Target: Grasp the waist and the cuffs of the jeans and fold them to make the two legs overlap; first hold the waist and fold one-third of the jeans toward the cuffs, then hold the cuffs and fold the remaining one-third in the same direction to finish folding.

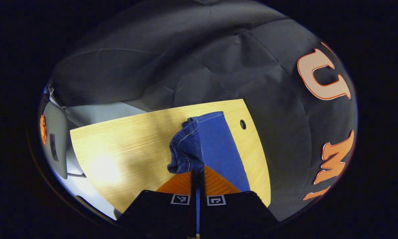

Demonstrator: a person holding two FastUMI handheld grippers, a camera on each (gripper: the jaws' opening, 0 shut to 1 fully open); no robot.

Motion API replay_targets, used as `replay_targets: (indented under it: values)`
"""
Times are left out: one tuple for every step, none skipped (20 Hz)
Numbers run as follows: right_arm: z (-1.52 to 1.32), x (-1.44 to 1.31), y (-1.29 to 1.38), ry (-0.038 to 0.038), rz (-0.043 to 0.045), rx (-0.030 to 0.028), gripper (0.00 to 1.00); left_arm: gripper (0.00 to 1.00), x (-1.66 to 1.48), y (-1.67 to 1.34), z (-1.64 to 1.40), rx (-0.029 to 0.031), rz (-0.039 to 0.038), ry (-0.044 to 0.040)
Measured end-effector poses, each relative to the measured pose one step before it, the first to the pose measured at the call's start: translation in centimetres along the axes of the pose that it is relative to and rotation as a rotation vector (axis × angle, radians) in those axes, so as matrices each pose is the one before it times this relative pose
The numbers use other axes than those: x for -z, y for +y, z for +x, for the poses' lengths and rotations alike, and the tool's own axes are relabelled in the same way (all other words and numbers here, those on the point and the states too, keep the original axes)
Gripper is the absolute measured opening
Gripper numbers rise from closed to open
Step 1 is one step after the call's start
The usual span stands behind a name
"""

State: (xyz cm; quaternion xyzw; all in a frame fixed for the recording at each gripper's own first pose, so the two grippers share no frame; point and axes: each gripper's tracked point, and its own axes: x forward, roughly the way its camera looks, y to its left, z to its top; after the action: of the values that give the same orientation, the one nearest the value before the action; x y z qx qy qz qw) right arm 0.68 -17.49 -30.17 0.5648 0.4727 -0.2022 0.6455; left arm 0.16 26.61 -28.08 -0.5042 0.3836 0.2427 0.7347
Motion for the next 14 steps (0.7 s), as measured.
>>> replay_targets:
  values:
    - [0.151,0.057,0.698,0.00596,-0.00328,-0.00219,0.09,0.04,-0.415,-0.829,-0.133,0.01743,0.02026,-0.00089]
    - [0.154,-0.136,0.471,-0.0004,0.00047,-0.00182,0.09,0.04,-0.538,-0.783,0.08,0.01688,0.02862,-0.00211]
    - [0.383,-0.284,0.83,-0.00096,-0.00151,-0.0098,0.09,0.04,-0.447,-0.755,0.105,0.01529,0.0371,0.00346]
    - [0.034,-0.141,0.642,-0.00451,0.0104,-0.00711,0.09,0.04,-0.401,-0.471,0.364,0.00715,0.03922,0.0154]
    - [0.09,-0.129,0.664,-0.00242,0.0115,-0.00221,0.09,0.04,-0.484,-0.245,0.26,-0.00111,0.03391,0.01201]
    - [0.174,-0.212,0.611,-0.00345,0.0074,0.00038,0.09,0.04,-0.609,-0.178,0.562,-0.00304,0.01771,0.01404]
    - [0.435,-0.351,0.567,-0.00373,0.00456,0.00508,0.09,0.04,-0.547,-0.103,0.59,-0.0161,-0.00183,0.01231]
    - [0.107,-0.114,0.318,0.00025,0.01594,0.01581,0.09,0.04,0.421,0.178,0.654,-0.04626,-0.01648,0.03356]
    - [-0.022,-0.199,0.435,-0.00817,-0.00602,0.00557,0.09,0.04,0.37,0.125,0.013,-0.01602,-0.00648,0.0221]
    - [-0.224,0.052,0.262,-0.0128,-0.01286,-0.003,0.09,0.04,0.376,0.386,-0.198,-0.01204,0.00542,0.01221]
    - [-0.083,0.274,0.098,0.00171,-0.0096,-0.00317,0.09,0.04,0.485,0.41,-0.359,-0.00777,0.00365,0.00974]
    - [-0.137,0.278,-0.333,0.00475,0.01279,0.01198,0.1,0.04,0.492,0.926,-0.288,-0.02432,-0.00585,0.01972]
    - [0.095,0.034,-0.351,0.00301,0.01266,0.00827,0.09,0.04,0.209,0.632,-0.191,-0.00955,-0.02865,0.01693]
    - [0.022,-0.17,-0.217,0.00284,0.01473,0.00417,0.1,0.04,0.049,0.796,-0.3,-0.01499,-0.02227,0.00879]
